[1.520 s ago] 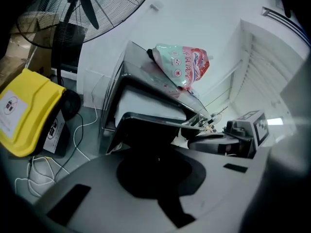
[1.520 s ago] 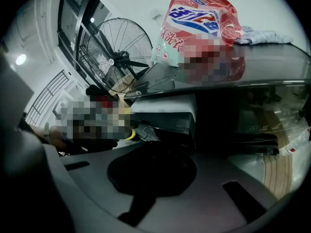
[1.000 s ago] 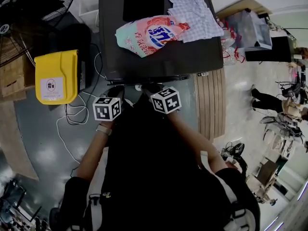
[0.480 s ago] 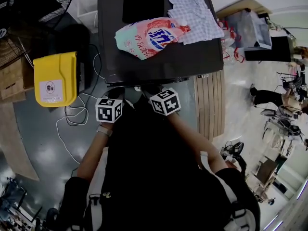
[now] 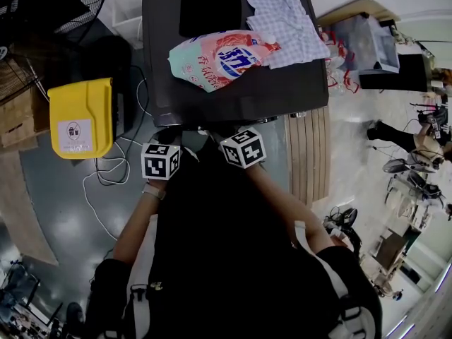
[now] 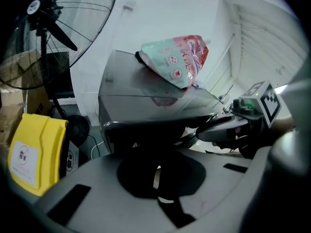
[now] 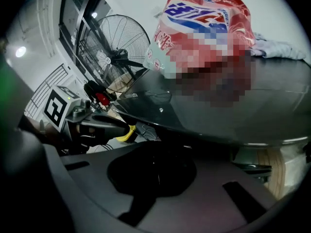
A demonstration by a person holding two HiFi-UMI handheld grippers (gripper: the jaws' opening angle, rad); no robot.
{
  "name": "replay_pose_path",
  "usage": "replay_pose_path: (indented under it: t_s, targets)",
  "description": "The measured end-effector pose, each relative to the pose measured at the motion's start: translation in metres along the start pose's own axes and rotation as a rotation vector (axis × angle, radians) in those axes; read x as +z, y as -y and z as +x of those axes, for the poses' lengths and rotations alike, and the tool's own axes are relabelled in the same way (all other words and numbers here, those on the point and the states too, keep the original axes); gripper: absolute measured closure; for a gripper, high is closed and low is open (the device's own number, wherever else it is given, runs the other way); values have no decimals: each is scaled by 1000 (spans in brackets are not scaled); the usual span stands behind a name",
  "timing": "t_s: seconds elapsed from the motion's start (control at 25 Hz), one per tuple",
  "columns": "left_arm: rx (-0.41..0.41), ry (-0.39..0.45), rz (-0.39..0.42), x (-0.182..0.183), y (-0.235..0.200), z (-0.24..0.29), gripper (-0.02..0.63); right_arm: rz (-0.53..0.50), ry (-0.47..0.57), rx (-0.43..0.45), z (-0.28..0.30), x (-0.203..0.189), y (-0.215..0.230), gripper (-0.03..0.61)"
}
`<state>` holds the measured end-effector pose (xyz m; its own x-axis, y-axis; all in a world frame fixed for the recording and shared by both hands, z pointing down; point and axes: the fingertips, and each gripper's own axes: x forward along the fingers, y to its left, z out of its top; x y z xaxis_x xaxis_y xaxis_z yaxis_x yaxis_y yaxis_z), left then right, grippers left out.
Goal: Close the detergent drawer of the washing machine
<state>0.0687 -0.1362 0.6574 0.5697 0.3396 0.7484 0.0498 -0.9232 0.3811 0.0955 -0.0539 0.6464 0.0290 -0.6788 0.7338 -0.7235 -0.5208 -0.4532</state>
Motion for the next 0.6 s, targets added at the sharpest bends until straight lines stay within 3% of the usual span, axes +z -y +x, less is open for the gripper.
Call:
replay_pose_path:
  t_s: [0.28,0.6]
  targets:
    - [-3,-27,-3,0,1,4,603,-1,-22,13,-1,1,1,563]
    - [-13,11,-5,5,8,-1,603,-54,-15,-16,-9,3,0,563]
